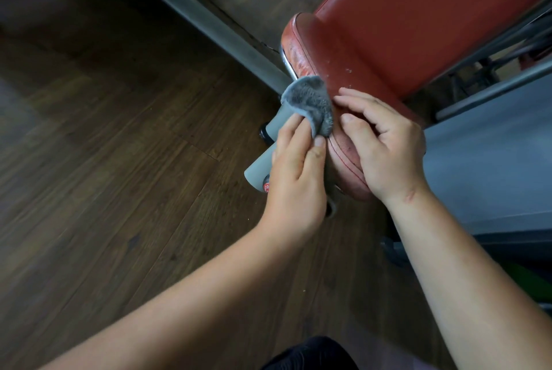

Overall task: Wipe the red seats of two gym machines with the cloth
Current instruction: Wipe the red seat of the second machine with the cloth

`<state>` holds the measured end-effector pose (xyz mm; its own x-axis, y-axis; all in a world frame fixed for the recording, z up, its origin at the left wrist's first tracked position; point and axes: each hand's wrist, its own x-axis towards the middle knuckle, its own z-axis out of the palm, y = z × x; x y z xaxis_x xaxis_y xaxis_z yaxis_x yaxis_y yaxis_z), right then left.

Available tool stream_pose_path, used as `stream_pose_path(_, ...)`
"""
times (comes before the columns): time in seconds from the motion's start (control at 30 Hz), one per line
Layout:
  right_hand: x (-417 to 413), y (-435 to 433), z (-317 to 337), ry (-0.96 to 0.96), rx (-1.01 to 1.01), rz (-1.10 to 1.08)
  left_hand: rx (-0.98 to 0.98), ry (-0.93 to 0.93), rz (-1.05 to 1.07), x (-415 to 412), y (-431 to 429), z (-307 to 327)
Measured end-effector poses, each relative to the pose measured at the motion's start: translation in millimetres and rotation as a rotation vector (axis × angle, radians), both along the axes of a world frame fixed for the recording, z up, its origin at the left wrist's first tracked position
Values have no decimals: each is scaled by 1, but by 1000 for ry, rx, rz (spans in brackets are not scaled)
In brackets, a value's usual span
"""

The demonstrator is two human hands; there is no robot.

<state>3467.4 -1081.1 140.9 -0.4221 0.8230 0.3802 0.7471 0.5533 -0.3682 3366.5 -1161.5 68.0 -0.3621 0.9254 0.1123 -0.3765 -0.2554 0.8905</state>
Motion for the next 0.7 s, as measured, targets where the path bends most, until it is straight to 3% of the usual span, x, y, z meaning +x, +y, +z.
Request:
stream_pose_path(0.17, 1, 0, -1, 13, -2, 6, -87, 65, -33, -31, 61, -10)
stream_pose_path(0.33, 2, 0, 0, 19, -9, -4, -25, 5, -54, -8, 23, -6)
stream_pose_path(0.53, 2, -1, -1, 15, -2, -16, -70, 276, 8, -35, 75, -10)
stream_pose_path(0.7, 2, 0, -1, 37, -17, -11, -18, 176, 7, -17, 29, -1)
